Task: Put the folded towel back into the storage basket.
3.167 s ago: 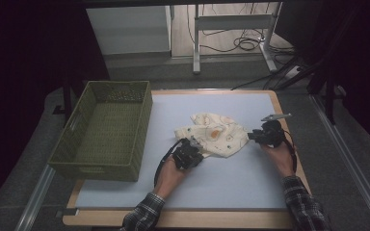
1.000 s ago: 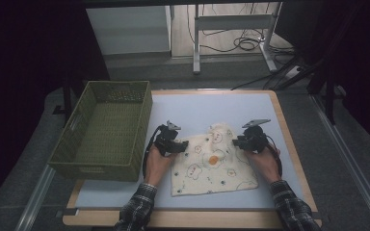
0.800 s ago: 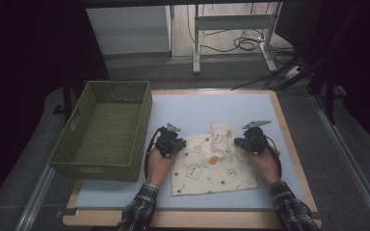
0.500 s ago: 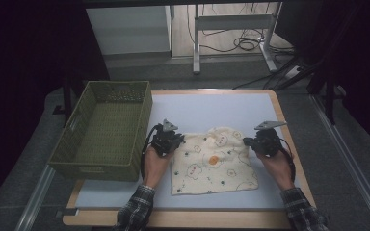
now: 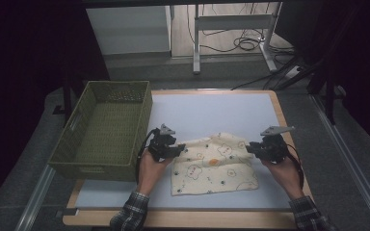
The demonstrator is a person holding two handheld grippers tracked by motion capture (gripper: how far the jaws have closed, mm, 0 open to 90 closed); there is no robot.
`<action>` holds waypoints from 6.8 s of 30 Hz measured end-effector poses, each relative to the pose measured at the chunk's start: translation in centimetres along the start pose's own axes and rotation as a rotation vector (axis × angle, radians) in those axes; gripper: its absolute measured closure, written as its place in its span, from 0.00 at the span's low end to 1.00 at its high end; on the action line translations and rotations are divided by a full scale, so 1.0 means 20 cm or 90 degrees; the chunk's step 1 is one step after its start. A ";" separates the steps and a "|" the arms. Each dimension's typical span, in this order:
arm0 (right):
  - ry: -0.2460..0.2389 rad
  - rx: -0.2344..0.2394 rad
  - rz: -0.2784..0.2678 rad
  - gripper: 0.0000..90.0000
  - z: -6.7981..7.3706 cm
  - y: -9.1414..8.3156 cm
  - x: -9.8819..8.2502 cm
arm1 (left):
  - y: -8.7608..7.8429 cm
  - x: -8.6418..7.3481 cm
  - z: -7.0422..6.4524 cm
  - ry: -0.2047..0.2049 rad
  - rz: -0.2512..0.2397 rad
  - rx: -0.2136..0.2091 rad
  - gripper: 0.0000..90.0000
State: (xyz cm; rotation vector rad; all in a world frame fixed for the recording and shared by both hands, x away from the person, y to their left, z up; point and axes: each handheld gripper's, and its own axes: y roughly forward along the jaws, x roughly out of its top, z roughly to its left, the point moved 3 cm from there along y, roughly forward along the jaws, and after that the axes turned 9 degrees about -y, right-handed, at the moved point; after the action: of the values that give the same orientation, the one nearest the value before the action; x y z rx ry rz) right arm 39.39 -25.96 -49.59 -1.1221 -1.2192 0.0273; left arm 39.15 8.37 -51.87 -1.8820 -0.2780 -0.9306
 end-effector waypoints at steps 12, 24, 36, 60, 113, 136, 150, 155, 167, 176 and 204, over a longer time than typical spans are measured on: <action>0.003 -0.013 0.055 0.64 -0.11 0.35 0.12 | 0.23 0.02 0.02 -0.018 0.096 -0.032 0.54; -0.025 -0.089 -0.042 0.92 -0.14 0.16 0.24 | -0.01 0.18 -0.03 0.038 -0.140 0.018 0.83; 0.047 -0.100 0.002 0.65 -0.28 0.20 0.13 | 0.15 0.16 0.12 -0.008 -0.023 0.118 0.49; 0.047 -0.061 0.024 0.72 -0.23 0.38 0.07 | 0.20 0.19 0.18 0.001 -0.036 0.188 0.48; 0.042 -0.088 0.030 0.98 -0.35 0.48 0.18 | 0.35 0.35 0.34 -0.069 -0.032 0.131 0.95; 0.071 -0.109 0.037 0.69 -0.47 0.53 0.16 | 0.48 0.31 0.36 -0.047 0.011 0.112 0.70; 0.069 -0.113 0.015 0.97 -0.46 0.48 0.26 | 0.36 0.39 0.33 -0.029 -0.059 0.092 0.97; 0.057 -0.098 -0.011 0.97 -0.44 0.38 0.30 | 0.26 0.41 0.28 0.000 -0.065 0.115 0.97; 0.053 -0.062 -0.023 0.97 -0.35 0.24 0.18 | 0.19 0.22 0.16 0.030 -0.042 0.125 0.97; 0.070 -0.020 -0.037 0.97 -0.28 0.18 0.05 | 0.13 0.11 0.10 0.029 -0.056 0.103 0.97; 0.062 0.034 -0.105 0.97 0.08 -0.15 -0.23 | -0.17 -0.32 -0.05 0.036 -0.115 -0.041 0.97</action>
State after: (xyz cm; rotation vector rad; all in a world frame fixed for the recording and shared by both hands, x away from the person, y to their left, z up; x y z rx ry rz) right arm 34.75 -28.91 -51.03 -0.9625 -1.2131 -0.1192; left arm 32.55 10.48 -53.92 -1.9088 -0.3932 -1.1233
